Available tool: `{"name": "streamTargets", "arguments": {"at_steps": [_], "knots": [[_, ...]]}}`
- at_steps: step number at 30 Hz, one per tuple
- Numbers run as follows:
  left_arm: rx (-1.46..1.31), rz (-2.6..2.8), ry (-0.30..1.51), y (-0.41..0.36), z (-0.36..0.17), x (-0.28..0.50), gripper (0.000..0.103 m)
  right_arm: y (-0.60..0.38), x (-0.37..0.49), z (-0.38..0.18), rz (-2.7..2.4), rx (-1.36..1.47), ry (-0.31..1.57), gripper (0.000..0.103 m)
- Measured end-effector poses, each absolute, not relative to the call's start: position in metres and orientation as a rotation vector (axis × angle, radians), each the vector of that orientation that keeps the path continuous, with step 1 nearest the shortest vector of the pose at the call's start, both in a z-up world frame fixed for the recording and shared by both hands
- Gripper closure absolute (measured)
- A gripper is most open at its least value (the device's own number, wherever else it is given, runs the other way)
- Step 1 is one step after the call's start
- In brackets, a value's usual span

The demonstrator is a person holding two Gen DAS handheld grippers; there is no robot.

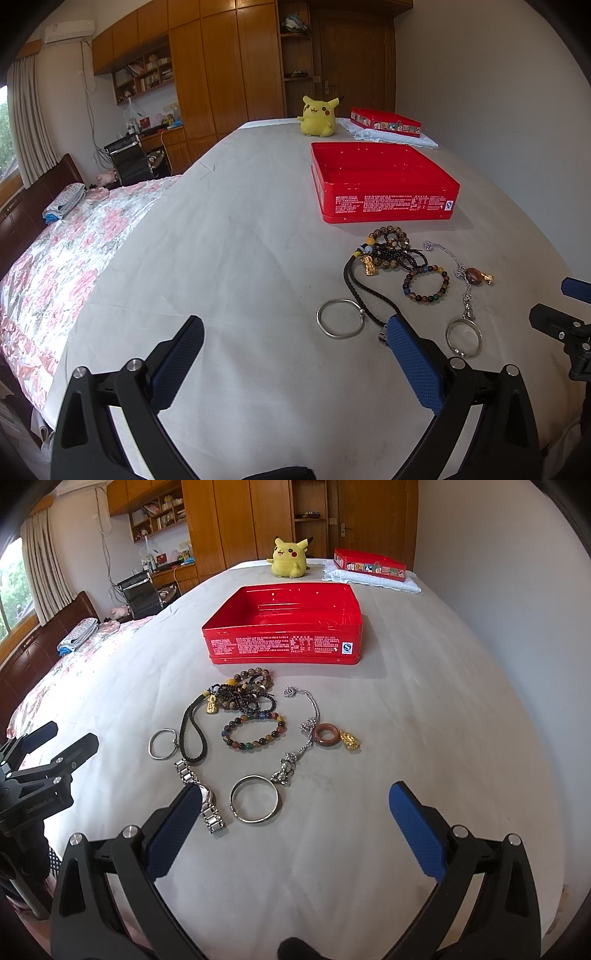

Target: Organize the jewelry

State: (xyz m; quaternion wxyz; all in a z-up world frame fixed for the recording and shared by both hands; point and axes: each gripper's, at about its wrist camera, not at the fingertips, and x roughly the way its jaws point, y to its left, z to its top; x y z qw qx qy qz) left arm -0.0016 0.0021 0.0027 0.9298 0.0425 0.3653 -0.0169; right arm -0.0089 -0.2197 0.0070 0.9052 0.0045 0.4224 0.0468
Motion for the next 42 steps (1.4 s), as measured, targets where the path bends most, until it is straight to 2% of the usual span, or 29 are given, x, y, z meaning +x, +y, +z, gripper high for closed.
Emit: {"name": "streamTargets", "arguments": {"at_steps": [42], "knots": [[0.092,-0.034,0.749,0.0016,0.0037,-0.0019,0.004,-0.2222,-0.0073,0.0097,0.095,0.010,0.874,0.003]]}}
